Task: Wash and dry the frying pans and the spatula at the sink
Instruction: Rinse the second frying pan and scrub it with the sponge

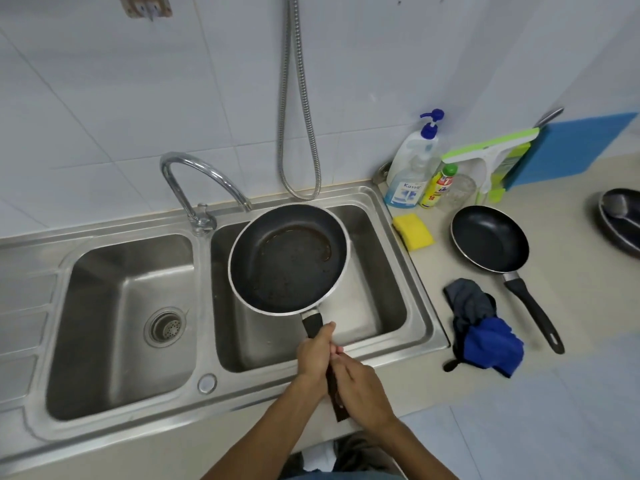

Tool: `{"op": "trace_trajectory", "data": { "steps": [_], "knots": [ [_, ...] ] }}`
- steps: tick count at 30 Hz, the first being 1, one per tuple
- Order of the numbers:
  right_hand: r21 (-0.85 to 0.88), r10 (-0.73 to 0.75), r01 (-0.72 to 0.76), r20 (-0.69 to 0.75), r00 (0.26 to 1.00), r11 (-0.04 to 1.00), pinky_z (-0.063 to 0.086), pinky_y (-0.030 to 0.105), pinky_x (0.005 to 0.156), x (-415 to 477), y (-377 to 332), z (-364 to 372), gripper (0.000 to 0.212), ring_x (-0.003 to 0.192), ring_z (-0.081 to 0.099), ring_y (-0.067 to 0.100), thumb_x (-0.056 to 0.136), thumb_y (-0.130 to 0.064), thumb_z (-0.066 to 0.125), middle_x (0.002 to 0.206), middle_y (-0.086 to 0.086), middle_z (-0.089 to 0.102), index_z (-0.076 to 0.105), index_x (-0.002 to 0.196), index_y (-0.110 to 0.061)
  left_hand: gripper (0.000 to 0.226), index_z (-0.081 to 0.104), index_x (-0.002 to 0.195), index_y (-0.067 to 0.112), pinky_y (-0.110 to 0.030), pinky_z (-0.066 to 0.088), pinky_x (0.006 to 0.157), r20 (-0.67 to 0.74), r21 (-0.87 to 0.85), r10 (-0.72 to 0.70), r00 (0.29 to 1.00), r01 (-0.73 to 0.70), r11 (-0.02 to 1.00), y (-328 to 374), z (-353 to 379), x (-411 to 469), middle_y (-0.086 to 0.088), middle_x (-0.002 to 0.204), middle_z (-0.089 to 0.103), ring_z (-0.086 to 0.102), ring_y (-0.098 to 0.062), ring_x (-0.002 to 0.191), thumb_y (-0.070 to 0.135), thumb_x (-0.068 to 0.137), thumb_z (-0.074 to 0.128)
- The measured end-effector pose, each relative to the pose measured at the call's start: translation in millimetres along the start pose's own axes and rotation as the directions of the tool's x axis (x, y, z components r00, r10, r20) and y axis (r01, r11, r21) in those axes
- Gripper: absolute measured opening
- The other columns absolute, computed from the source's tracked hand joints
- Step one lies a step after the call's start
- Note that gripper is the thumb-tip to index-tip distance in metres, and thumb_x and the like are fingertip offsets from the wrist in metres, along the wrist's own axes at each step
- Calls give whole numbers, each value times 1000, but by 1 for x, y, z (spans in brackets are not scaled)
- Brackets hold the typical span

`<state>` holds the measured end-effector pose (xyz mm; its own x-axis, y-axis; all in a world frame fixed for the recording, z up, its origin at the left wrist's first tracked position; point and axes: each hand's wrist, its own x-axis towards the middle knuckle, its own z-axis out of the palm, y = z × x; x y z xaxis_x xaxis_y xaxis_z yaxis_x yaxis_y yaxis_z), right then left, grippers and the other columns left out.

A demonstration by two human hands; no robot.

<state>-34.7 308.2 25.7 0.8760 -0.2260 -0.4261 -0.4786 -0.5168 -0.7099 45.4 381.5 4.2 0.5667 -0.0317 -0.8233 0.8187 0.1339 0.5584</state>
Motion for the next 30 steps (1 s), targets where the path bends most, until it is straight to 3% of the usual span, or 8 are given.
{"op": "trace_trajectory", "data": {
  "steps": [5,11,17,21,24,26,28,30],
  "knots": [
    [-371,-230,150,-181,956,916,55,35,76,29,51,-92,25,91,60,12,100,-48,42,100,-9,62,58,103,-29,42,46,54,14,-26,36,47,-26,14,29,999,-29,999,-4,-1,8,-2,45,40,40,-15,39,18,91,67],
    [-571,-187,-76,-387,903,817,54,44,83,57,114,-193,31,104,59,32,96,-30,63,118,12,65,62,121,-12,44,47,51,15,-29,35,47,-37,166,69,997,-62,984,-7,-12,11,-5,47,41,39,-19,41,22,90,65],
    [-625,-223,-69,-377,899,778,56,49,82,85,150,-228,35,98,61,40,91,-25,70,113,20,66,62,119,-7,20,55,81,4,-24,39,40,-63,311,140,988,-114,944,-1,-13,9,-6,50,45,41,-15,38,14,97,60],
    [-638,-306,12,-352,885,770,53,49,86,117,142,-230,32,98,60,40,89,-20,72,112,18,65,62,116,-7,17,59,84,3,-22,39,39,-89,381,157,984,-112,918,-2,-12,15,-5,50,47,40,-13,36,15,96,62],
    [-676,-466,134,-337,818,724,51,50,86,152,121,-225,28,95,59,41,87,-15,74,107,20,66,65,111,-3,17,59,81,4,-23,39,40,-91,399,169,981,-119,909,-3,-10,16,-4,48,48,40,-13,35,14,95,64],
    [-705,-538,177,-329,777,686,50,50,85,181,107,-220,30,93,59,42,90,-25,62,106,21,64,65,111,-3,18,58,78,5,-24,37,39,-101,387,165,981,-114,915,-4,-8,17,-4,47,47,40,-14,35,13,93,65],
    [-711,-510,167,-301,806,683,47,51,89,216,95,-217,45,101,57,44,88,-36,53,116,23,60,61,121,-6,19,56,75,7,-24,36,39,-116,375,162,980,-108,921,-4,-7,16,-4,46,46,39,-14,34,11,91,65],
    [-716,-418,98,-286,862,691,43,53,96,248,83,-214,55,111,54,48,86,-39,64,130,29,52,55,133,-11,22,54,72,9,-25,36,40,-125,378,158,979,-100,920,-4,-7,15,-3,46,46,39,-14,35,12,90,65]
  ]
}}
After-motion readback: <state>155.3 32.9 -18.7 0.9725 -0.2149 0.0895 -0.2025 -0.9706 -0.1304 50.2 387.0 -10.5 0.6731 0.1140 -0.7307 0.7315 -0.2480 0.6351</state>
